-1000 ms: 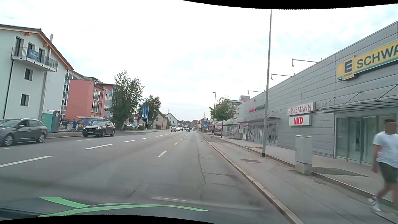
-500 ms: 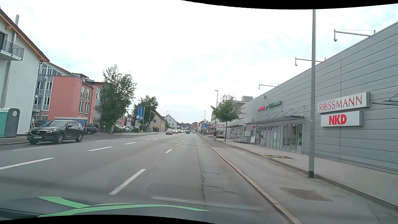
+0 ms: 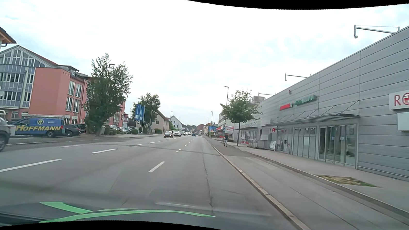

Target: Follow the waypoints while adhering to traffic rules and regulations

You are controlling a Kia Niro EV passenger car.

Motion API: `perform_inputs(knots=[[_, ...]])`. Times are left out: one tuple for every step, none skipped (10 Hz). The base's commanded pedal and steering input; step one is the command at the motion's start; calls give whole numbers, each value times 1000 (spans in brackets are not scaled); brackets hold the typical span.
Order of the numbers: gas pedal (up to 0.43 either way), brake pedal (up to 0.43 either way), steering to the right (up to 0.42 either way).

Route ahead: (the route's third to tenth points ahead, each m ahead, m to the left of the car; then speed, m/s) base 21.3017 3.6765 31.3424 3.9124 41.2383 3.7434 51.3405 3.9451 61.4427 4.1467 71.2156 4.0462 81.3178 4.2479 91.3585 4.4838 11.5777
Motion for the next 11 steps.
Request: perform_inputs(knots=[[79,0,-5],[79,0,-5],[79,0,-5],[67,0,-5],[67,0,-5],[67,0,-5],[28,0,-5],[0,0,-5],[0,0,-5],[0,0,-5],[0,0,-5]])
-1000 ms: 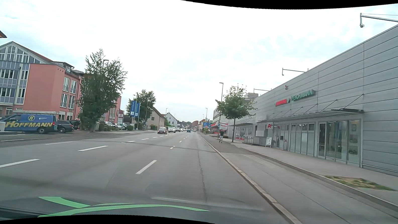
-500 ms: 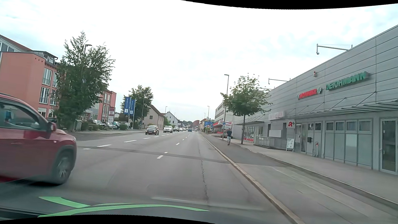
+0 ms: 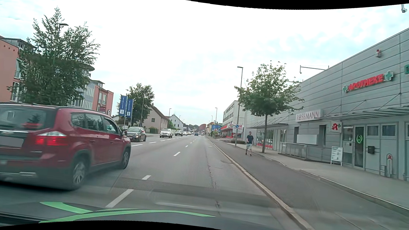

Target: Follow the waypoints while adhering to traffic rules and regulations

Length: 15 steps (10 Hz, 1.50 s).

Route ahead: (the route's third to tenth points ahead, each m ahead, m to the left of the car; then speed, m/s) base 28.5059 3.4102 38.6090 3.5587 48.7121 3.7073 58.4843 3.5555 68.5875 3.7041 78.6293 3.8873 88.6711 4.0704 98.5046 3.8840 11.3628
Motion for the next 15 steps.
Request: perform_inputs(knots=[[0,0,-5],[0,0,-5],[0,0,-5],[0,0,-5],[0,0,-4],[0,0,0],[0,0,3],[20,0,3],[39,0,4],[47,0,4],[59,0,4],[67,0,4],[79,0,4],[79,0,4],[79,0,4]])
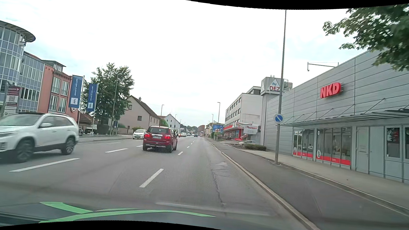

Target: Follow the waypoints while adhering to traffic rules and regulations

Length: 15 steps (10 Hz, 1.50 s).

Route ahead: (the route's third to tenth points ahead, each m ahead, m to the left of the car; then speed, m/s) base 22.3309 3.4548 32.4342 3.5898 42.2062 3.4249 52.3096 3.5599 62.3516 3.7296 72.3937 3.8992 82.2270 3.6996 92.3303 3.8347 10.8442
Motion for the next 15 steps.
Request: perform_inputs(knots=[[79,0,4],[87,0,4],[87,0,4],[87,0,4],[87,0,4],[87,0,4],[87,0,4],[87,0,3],[87,0,3],[87,0,3],[87,0,2],[87,0,2],[87,0,1],[87,0,1],[87,0,-1]])
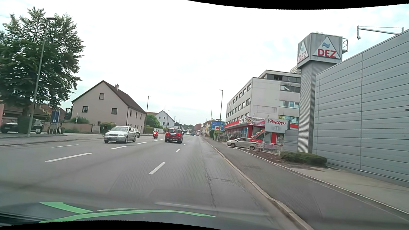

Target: Follow the waypoints while adhering to traffic rules and regulations

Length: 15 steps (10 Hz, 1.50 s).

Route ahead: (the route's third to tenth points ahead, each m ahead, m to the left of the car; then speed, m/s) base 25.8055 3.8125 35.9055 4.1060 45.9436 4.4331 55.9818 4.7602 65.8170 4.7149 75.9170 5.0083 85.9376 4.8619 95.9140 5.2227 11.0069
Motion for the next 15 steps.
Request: perform_inputs(knots=[[87,0,-3],[87,0,-5],[87,0,-6],[87,0,-5],[87,0,-6],[87,0,-6],[87,0,-5],[87,0,-5],[87,0,-6],[87,0,-5],[87,0,-6],[87,0,-6],[87,0,-6],[87,0,-6],[87,0,-5]])
